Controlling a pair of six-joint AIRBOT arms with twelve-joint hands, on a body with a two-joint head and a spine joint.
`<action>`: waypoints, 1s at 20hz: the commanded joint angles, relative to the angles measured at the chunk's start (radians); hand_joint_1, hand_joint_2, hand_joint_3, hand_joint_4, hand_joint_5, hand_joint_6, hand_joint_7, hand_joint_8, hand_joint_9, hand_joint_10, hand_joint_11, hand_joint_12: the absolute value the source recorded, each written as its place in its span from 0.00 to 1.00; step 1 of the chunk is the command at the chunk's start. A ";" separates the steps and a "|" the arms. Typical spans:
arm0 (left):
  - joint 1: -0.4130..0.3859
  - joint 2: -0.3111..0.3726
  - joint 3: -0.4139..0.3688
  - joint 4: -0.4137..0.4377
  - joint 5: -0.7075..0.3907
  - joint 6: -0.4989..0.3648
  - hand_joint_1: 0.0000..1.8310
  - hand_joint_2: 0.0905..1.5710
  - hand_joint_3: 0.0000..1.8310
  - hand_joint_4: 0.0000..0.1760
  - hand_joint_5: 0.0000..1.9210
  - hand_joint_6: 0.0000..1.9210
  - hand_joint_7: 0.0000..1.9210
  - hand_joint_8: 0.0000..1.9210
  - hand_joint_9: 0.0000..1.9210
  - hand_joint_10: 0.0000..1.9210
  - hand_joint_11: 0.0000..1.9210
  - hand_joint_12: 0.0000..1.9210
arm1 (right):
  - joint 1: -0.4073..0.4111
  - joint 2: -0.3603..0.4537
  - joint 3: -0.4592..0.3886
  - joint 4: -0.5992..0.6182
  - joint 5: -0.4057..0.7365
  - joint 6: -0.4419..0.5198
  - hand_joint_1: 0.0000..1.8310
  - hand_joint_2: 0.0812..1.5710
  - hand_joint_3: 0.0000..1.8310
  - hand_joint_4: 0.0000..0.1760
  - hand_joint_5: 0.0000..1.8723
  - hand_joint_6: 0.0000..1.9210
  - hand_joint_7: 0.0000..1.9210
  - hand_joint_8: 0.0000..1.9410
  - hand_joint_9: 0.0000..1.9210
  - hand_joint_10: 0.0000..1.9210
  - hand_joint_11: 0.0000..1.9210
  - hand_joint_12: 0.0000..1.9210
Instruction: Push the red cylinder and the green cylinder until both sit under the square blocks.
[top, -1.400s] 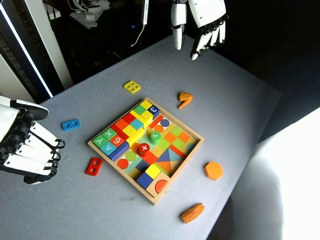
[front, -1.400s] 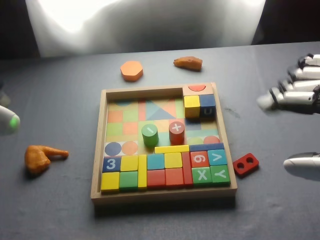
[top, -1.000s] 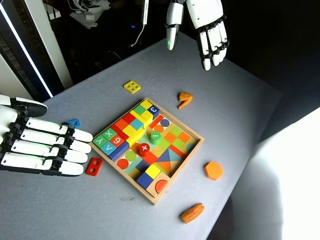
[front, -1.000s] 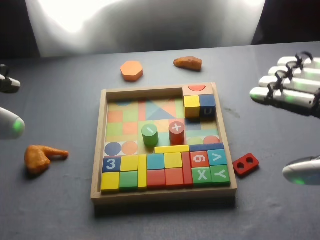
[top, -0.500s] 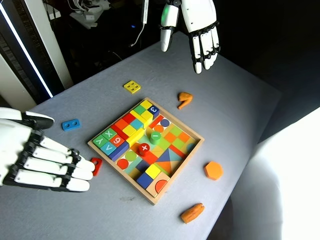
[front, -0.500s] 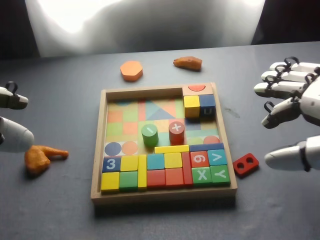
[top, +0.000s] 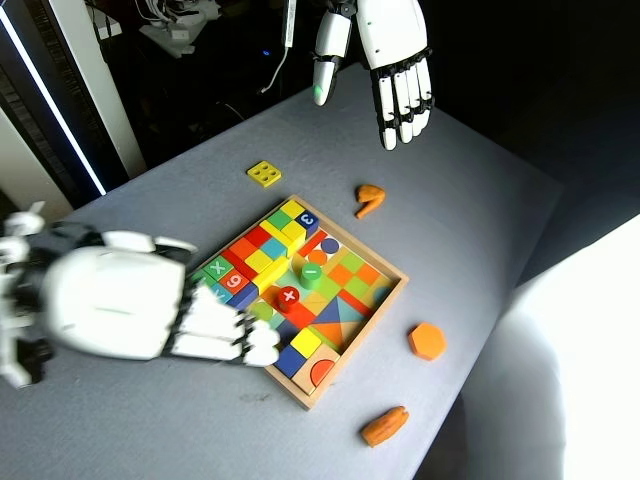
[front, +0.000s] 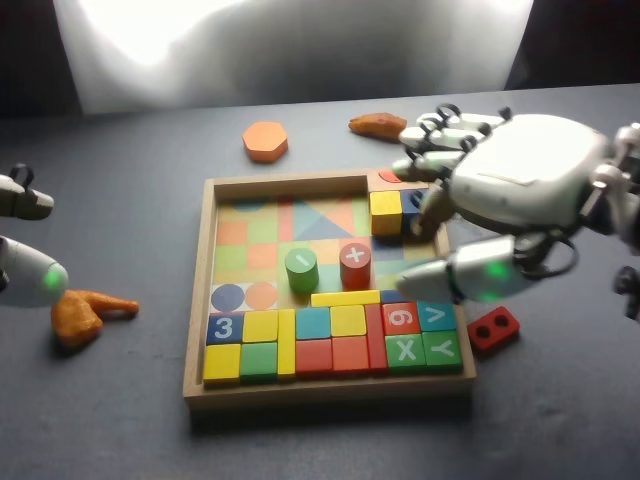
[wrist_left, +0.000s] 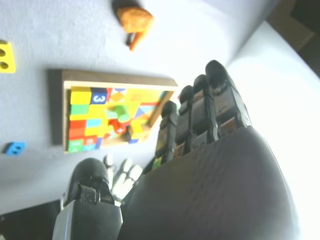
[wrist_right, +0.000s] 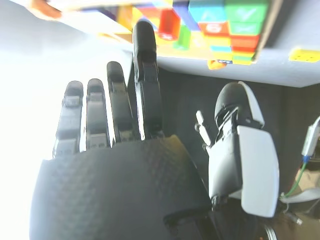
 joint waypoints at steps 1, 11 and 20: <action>-0.008 0.008 0.003 0.044 -0.071 0.002 0.03 0.73 0.00 0.46 0.03 0.00 0.03 0.00 0.03 0.01 0.00 0.12 | 0.018 -0.013 0.016 -0.006 0.101 -0.005 0.00 0.67 0.00 0.00 0.41 0.04 0.08 0.00 0.00 0.00 0.00 0.00; -0.048 0.008 -0.015 0.054 -0.072 0.002 0.01 0.75 0.00 0.57 0.02 0.00 0.03 0.00 0.03 0.00 0.00 0.15 | 0.060 -0.144 0.089 0.064 0.076 -0.003 0.00 0.67 0.00 0.00 0.42 0.04 0.06 0.00 0.00 0.00 0.00 0.00; -0.057 0.008 -0.023 0.135 -0.076 -0.001 0.00 0.75 0.00 0.39 0.03 0.00 0.03 0.00 0.04 0.00 0.00 0.18 | 0.045 -0.181 0.098 0.080 0.085 0.000 0.00 0.68 0.00 0.00 0.44 0.03 0.06 0.00 0.00 0.00 0.00 0.00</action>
